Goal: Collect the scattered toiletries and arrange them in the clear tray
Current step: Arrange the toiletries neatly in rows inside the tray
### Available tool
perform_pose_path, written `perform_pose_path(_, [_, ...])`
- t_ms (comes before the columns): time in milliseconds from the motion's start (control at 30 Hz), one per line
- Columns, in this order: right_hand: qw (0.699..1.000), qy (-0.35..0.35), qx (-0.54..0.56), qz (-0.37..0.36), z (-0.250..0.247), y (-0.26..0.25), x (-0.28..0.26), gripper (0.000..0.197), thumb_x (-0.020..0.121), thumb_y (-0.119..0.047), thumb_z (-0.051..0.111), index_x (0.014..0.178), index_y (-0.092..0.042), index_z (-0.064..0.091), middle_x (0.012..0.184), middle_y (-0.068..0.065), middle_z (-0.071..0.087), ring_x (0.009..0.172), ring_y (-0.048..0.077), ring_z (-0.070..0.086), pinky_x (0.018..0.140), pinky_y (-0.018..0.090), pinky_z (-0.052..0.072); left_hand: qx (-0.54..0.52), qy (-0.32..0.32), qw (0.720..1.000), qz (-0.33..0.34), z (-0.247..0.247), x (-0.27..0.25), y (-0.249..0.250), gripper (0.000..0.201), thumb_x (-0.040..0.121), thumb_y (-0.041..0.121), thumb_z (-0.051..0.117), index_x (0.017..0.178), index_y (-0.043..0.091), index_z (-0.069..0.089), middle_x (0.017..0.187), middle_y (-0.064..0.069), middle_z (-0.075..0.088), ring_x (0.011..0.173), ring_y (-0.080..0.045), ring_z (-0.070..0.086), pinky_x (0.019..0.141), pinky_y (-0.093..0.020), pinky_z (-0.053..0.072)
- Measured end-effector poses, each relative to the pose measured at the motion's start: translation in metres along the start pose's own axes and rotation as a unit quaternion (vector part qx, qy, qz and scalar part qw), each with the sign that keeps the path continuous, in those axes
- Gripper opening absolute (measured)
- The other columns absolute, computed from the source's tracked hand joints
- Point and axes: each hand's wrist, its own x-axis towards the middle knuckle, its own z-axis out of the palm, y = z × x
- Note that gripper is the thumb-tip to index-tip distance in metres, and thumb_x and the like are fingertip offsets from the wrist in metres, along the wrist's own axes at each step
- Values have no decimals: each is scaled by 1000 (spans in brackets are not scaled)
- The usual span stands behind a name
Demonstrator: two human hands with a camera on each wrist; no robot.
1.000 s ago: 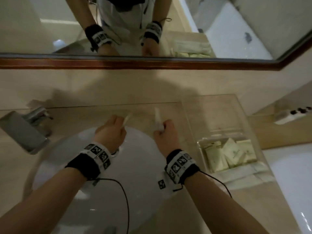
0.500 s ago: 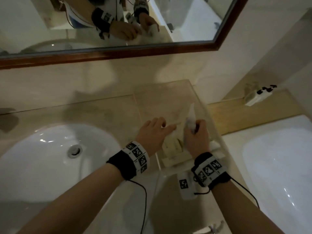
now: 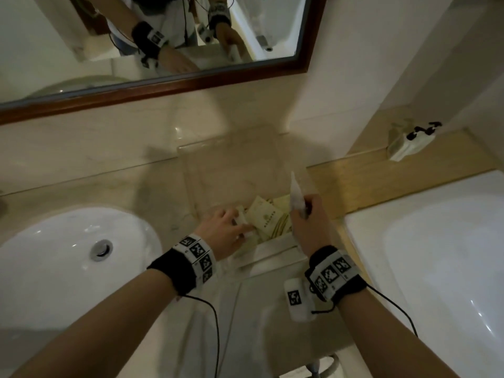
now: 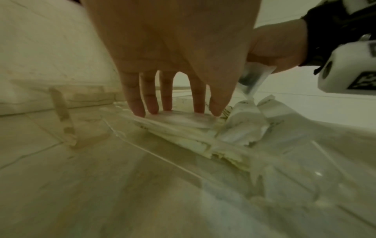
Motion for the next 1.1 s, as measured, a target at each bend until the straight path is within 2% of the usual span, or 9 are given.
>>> perform_pose_path(100, [982, 2, -117, -149, 2, -5, 6, 22, 76, 0, 57, 95, -9, 56, 96, 9, 54, 81, 23, 48, 69, 30, 38, -20, -13, 1000, -9, 2, 4, 2, 37, 91, 40, 45, 128, 34, 48, 140, -8, 36, 126, -29, 36, 92, -39, 41])
perform_pose_path(167, [946, -21, -228, -228, 7, -5, 6, 28, 71, -1, 59, 96, -12, 58, 102, 9, 57, 90, 28, 52, 76, 35, 43, -33, -19, 999, -10, -1, 4, 2, 34, 89, 38, 49, 123, 31, 52, 138, -7, 37, 125, -28, 37, 89, -37, 43])
perform_pose_path(300, [898, -163, -359, -197, 19, 13, 0, 37, 73, -35, 52, 107, -22, 56, 126, 4, 47, 116, 29, 41, 100, 44, 29, -56, 5, 998, 11, -2, -2, -2, 17, 78, 31, 63, 93, 24, 65, 114, -13, 58, 99, -34, 57, 70, -41, 56])
perform_pose_path(400, [920, -131, -322, -181, 17, 19, -2, 34, 74, -39, 49, 100, -20, 59, 122, 2, 50, 115, 26, 44, 98, 41, 29, -94, 47, 994, 4, -1, -1, -7, 29, 84, 37, 40, 89, 21, 63, 110, -10, 61, 98, -32, 60, 74, -41, 56])
perform_pose_path(533, [957, -80, -266, -85, 11, 23, 10, 37, 80, -16, 59, 114, -6, 49, 127, 13, 43, 115, 33, 40, 98, 46, 37, -119, 59, 989, -61, -4, 11, -1, 36, 92, 33, 44, 125, 18, 44, 135, -2, 42, 124, -22, 41, 102, -34, 36])
perform_pose_path(700, [975, -83, -193, -73, 6, 26, 18, 39, 83, 1, 52, 121, -3, 44, 131, 15, 38, 118, 30, 36, 99, 37, 36, -232, 49, 964, -119, -3, 30, 15, 59, 88, 25, 55, 139, 11, 29, 141, -7, 33, 123, -27, 44, 101, -36, 40])
perform_pose_path(833, [978, -85, -179, -73, 1, 28, 22, 37, 84, 4, 51, 120, -2, 46, 128, 14, 43, 113, 26, 45, 89, 15, 31, -295, 72, 943, -136, 1, 38, 23, 54, 86, 20, 57, 135, 10, 35, 137, -6, 37, 111, -28, 54, 91, -38, 47])
perform_pose_path(900, [984, -79, -149, -61, 0, 26, 24, 34, 86, 4, 50, 120, -1, 48, 127, 14, 44, 110, 23, 48, 85, 9, 29, -285, 66, 946, -142, -1, 39, 23, 52, 88, 23, 55, 134, 13, 35, 134, -4, 42, 109, -26, 56, 89, -38, 48])
perform_pose_path(1100, [993, -55, -97, -29, 0, 23, 29, 34, 86, 2, 51, 120, -6, 49, 128, 9, 44, 111, 21, 49, 90, 20, 38, -92, 78, 987, -103, -9, 42, 24, 61, 85, 46, 54, 135, 17, 34, 135, -2, 39, 119, -23, 44, 98, -34, 37])
